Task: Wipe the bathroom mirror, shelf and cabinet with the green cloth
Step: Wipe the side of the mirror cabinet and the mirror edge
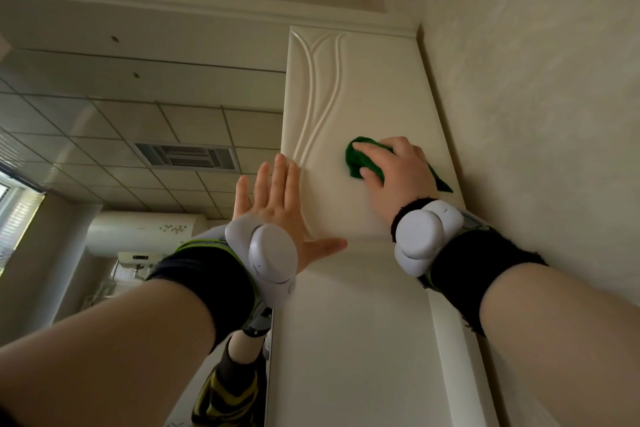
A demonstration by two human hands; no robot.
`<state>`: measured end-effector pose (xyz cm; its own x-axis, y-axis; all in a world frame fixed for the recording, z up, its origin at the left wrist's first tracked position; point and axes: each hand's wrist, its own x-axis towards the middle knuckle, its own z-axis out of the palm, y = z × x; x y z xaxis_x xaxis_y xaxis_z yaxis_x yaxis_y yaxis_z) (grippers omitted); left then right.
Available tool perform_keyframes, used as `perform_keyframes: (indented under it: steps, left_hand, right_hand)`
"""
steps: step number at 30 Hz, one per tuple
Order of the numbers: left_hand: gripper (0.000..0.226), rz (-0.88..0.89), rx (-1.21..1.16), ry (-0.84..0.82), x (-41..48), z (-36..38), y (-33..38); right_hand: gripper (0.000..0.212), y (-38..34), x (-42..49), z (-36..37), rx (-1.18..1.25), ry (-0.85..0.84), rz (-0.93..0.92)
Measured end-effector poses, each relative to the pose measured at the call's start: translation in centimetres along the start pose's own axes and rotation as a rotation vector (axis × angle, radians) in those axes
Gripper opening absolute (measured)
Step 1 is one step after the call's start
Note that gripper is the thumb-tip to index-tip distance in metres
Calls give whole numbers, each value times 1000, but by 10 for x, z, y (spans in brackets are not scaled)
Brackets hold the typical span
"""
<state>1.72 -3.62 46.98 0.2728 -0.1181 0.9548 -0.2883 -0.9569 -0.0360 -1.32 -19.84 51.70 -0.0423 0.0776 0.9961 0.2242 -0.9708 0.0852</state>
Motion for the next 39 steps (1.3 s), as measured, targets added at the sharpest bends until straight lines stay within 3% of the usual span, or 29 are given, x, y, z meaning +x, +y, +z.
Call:
perform_keyframes:
  steps: [11,16,32,39]
  left_hand:
    - [125,82,-19,148,2,0,-7]
    - [124,96,-35,252,5,-1,-8]
    - [117,41,-83,159,31,8,-5]
    - [119,15,-97,177,31,10,-3]
  right_hand:
    - [39,-25,13,13,70,-51,-217]
    - [37,-34,28,24,51,-27,-218]
    - [38,-55,99,36,-62,-31,-16]
    - [45,-54,86,35,-29,-32,-102]
